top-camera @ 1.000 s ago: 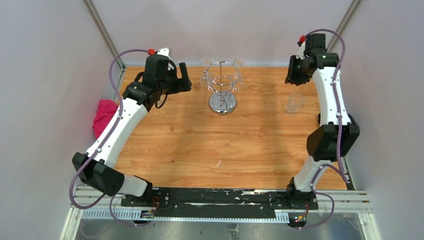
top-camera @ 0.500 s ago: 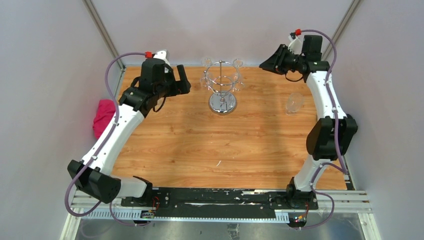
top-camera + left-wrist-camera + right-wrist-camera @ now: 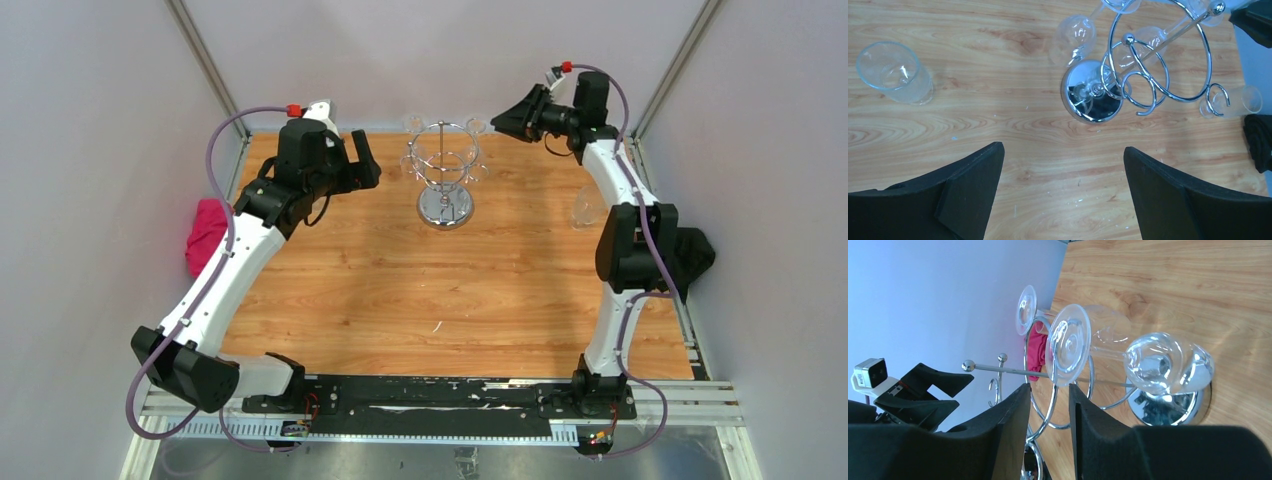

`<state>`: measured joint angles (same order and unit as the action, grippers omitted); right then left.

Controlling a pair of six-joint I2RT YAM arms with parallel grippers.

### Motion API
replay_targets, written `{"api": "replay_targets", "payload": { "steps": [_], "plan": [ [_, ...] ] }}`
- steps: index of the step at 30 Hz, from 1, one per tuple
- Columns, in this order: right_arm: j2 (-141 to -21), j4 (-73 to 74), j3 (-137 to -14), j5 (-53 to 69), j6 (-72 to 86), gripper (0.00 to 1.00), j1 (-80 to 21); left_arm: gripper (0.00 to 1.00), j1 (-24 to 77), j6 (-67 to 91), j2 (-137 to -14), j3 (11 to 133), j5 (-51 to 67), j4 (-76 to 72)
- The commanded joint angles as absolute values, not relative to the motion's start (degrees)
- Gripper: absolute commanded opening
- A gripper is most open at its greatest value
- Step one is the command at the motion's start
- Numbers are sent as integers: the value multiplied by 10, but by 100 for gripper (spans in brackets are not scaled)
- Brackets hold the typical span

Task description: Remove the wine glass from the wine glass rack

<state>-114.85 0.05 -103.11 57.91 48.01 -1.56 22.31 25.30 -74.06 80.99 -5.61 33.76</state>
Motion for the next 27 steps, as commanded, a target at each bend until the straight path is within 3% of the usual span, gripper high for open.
{"api": "replay_targets", "payload": {
  "steps": [1, 27],
  "plan": [
    [-1187, 23, -1092, 586, 474, 39, -45, 96, 227, 247, -733, 807, -59, 328],
    [-1215, 113, -1154, 526, 419, 37, -52, 96, 227, 236, -729, 807, -67, 330]
  ]
}}
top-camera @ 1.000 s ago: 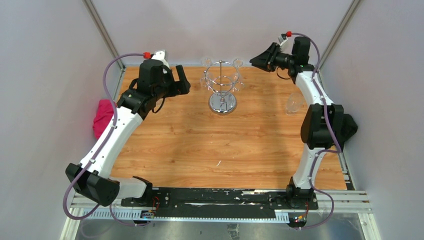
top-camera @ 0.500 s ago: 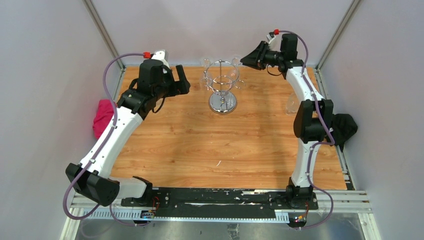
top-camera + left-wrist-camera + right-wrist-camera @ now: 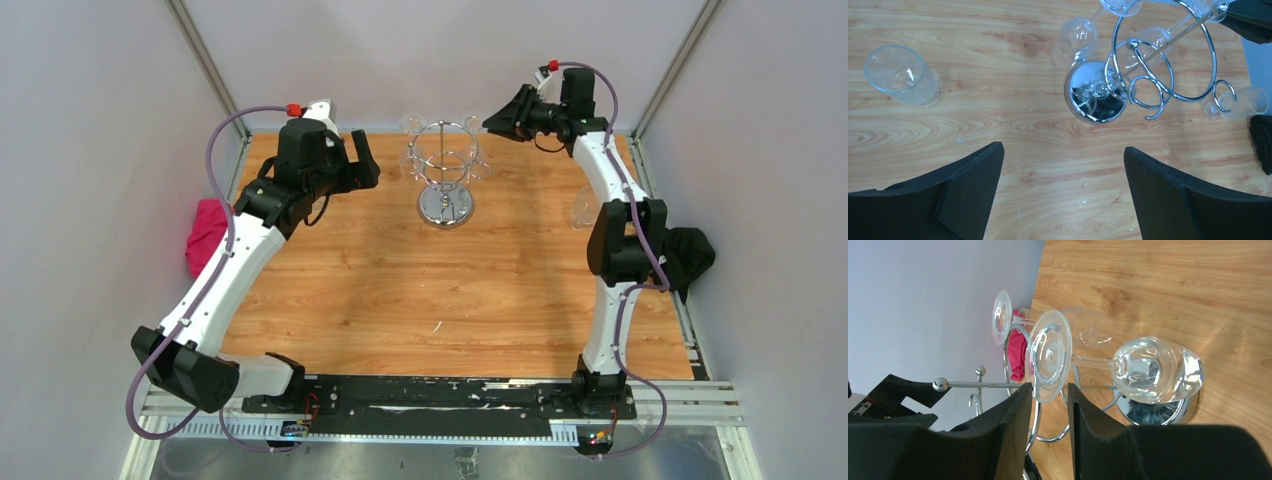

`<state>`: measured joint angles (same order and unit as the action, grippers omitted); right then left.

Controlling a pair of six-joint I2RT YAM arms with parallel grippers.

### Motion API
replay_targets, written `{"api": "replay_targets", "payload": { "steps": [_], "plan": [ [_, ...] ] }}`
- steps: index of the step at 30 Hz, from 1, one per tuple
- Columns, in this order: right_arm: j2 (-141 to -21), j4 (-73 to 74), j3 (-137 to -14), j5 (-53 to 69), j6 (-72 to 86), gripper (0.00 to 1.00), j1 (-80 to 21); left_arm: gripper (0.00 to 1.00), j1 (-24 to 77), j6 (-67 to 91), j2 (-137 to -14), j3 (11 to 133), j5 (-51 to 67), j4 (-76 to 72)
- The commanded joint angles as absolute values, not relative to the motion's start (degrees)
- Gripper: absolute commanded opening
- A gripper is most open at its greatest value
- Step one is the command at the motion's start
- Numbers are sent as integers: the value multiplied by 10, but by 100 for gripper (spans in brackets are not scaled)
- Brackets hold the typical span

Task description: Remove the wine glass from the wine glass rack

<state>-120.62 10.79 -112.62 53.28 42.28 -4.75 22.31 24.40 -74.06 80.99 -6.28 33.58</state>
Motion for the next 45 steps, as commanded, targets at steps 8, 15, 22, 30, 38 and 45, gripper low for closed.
{"api": "replay_targets", "payload": {
  "steps": [8, 15, 22, 30, 38, 45],
  "plan": [
    [-1240, 93, -1181, 538, 452, 36, -52, 96, 227, 236, -728, 803, -68, 329],
    [-1253, 95, -1185, 536, 455, 33, -52, 96, 227, 237, -725, 802, -67, 327],
    [-1257, 92, -1191, 530, 461, 16, -52, 96, 227, 238, -725, 798, -68, 327],
    [-1245, 59, -1169, 527, 491, 8, -52, 96, 227, 239, -724, 797, -66, 326],
    [-1245, -23, -1134, 543, 570, 0, -52, 96, 227, 238, -722, 794, -66, 325],
    [-1231, -106, -1076, 546, 639, 0, -51, 96, 227, 237, -719, 794, -68, 326]
  ]
}}
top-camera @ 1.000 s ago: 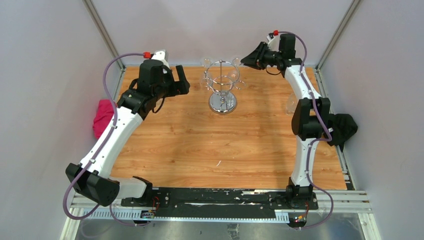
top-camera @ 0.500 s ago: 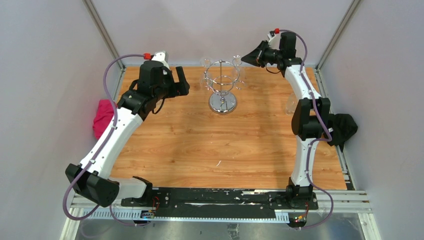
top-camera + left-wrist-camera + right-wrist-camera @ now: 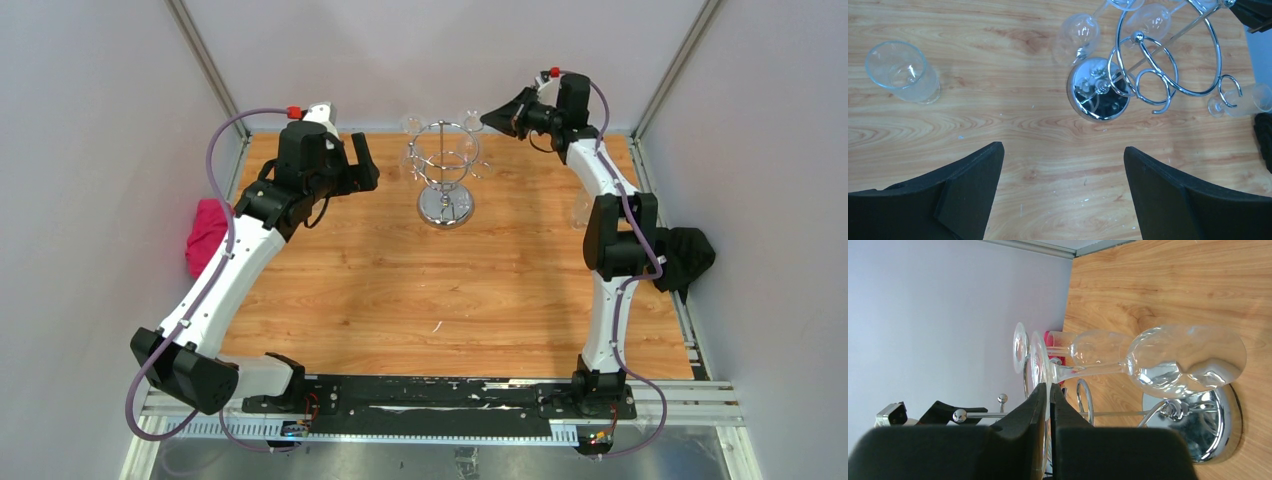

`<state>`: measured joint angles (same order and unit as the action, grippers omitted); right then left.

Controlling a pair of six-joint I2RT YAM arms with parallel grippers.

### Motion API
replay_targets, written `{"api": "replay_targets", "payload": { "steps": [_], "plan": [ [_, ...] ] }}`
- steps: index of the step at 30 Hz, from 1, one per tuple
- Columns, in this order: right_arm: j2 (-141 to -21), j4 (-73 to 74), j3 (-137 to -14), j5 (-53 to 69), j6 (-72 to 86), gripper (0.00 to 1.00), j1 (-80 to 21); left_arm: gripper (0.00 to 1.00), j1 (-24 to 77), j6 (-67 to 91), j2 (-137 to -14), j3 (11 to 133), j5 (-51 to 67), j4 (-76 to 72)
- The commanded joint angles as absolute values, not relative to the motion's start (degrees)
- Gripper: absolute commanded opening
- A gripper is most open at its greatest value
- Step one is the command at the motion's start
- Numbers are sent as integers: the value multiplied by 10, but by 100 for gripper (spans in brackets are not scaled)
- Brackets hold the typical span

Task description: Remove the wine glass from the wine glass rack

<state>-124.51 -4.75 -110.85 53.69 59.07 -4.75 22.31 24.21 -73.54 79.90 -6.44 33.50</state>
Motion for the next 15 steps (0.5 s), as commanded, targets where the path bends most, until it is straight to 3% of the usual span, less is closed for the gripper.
{"api": "replay_targets", "payload": {
  "steps": [1, 9, 15],
  "plan": [
    [-1228, -120, -1071, 544, 648, 0, -51, 96, 227, 237, -718, 794, -68, 327],
    [-1216, -265, -1016, 547, 772, 0, -47, 96, 227, 236, -719, 796, -69, 329],
    [-1206, -281, -1023, 545, 788, 0, -47, 96, 227, 236, -718, 798, -70, 329]
  ]
}}
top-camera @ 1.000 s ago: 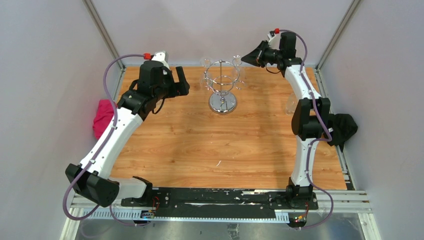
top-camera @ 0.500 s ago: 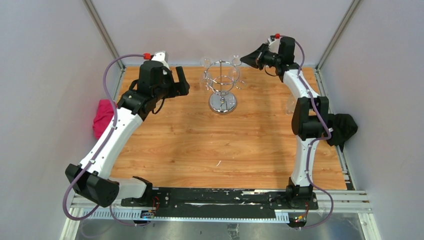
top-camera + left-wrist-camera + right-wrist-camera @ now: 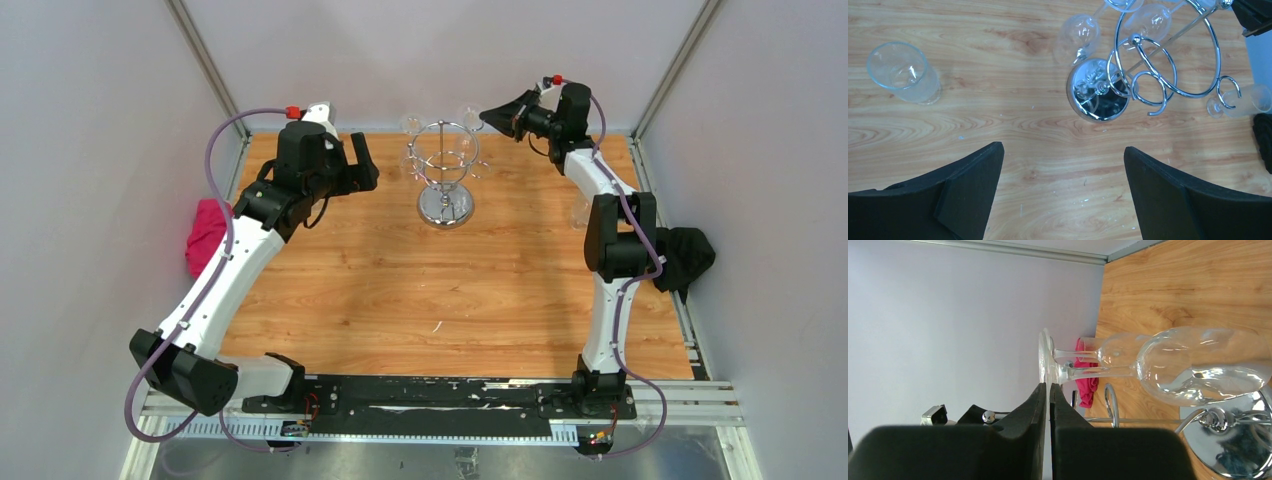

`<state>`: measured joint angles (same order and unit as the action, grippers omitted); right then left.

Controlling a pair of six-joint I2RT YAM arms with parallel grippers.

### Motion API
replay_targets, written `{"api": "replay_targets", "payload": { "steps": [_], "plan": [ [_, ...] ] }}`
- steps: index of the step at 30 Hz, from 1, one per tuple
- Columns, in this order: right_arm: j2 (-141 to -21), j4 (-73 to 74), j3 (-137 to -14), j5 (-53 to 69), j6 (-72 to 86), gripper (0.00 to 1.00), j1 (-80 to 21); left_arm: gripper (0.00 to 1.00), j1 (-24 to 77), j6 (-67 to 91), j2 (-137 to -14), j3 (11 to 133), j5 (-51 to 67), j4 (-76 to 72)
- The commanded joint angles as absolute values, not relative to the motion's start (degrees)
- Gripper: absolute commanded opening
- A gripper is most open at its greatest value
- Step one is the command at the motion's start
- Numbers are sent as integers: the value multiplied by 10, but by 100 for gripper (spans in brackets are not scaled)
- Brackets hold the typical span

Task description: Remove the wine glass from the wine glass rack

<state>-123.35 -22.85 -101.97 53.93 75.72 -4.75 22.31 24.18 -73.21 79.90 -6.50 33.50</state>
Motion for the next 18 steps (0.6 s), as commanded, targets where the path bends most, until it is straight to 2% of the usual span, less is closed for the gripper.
{"api": "replay_targets", "payload": {
  "steps": [1, 18],
  "plan": [
    [-1205, -281, -1026, 545, 788, 0, -48, 96, 227, 236, -719, 798, -69, 329],
    [-1184, -241, -1029, 535, 758, 0, -38, 96, 227, 235, -717, 795, -70, 331]
  ]
}}
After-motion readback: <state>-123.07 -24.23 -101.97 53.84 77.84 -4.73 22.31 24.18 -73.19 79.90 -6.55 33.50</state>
